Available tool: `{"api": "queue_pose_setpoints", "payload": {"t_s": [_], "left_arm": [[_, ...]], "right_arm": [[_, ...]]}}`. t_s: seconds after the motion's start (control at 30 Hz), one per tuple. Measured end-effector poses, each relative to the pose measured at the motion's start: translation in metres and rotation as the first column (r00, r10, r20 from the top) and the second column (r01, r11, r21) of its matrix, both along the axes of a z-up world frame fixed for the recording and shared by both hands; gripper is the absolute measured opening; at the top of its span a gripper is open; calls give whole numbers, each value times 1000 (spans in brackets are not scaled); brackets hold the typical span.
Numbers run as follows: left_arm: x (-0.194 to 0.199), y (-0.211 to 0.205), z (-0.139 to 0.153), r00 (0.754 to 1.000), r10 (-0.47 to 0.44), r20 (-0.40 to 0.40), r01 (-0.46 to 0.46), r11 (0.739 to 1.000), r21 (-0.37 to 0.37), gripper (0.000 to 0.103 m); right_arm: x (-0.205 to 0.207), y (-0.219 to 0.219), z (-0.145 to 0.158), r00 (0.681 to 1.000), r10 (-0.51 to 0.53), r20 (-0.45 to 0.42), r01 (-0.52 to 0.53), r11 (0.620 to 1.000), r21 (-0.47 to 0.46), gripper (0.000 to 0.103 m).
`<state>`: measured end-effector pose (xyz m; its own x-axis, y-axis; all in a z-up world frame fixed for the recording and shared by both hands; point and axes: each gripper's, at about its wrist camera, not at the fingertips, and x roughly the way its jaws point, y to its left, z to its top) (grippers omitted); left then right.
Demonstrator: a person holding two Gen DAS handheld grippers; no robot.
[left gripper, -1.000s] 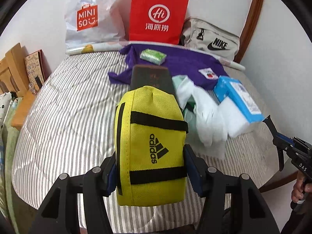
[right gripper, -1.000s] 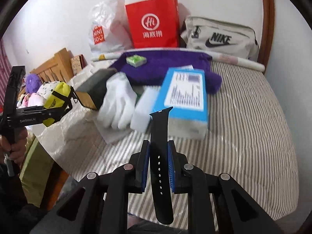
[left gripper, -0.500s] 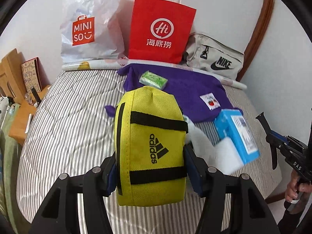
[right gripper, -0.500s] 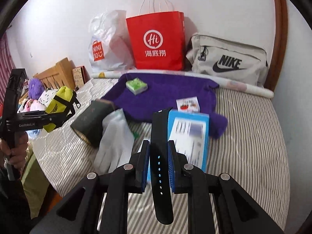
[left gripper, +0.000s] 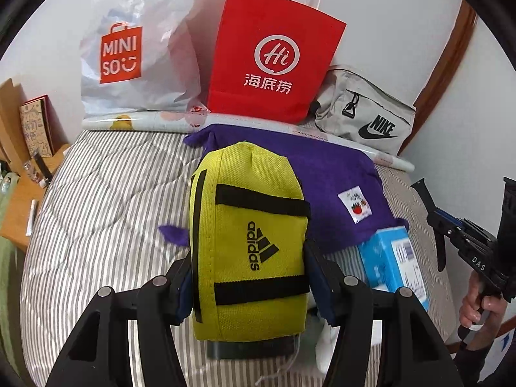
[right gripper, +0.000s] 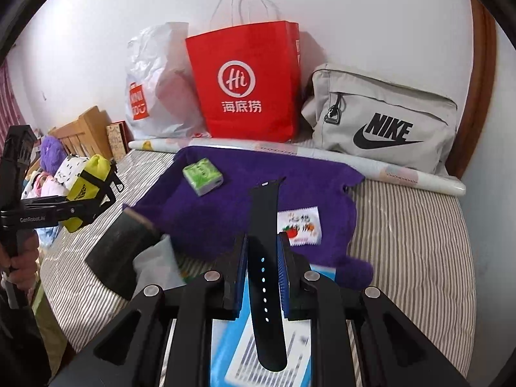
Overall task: Organize soft objects
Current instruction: 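Carry the yellow pouch with the left gripper while the right carries the strap onto the towel, release both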
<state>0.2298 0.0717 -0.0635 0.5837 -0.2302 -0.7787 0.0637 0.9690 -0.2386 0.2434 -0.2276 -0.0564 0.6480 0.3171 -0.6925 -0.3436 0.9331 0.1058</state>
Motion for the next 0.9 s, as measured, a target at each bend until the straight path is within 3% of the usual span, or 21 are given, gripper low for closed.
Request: {"api": "queue_pose_setpoints", "payload": {"t_s": [0.4, 0.63, 0.9], "left_arm": [[66, -2, -12, 999, -10, -33, 9, 1000, -21, 57], [95, -9, -35, 993, -33, -109, 26, 997, -68, 57], [113, -19, -57, 984, -56, -169, 47, 997, -58, 57]], "right_arm": [[69, 3, -19, 999, -21, -35, 20, 1000, -13, 18], [98, 0, -35, 996, -53, -75, 51, 998, -37, 18], [118, -5, -60, 988, -73, -137, 63, 995, -75, 18]]}}
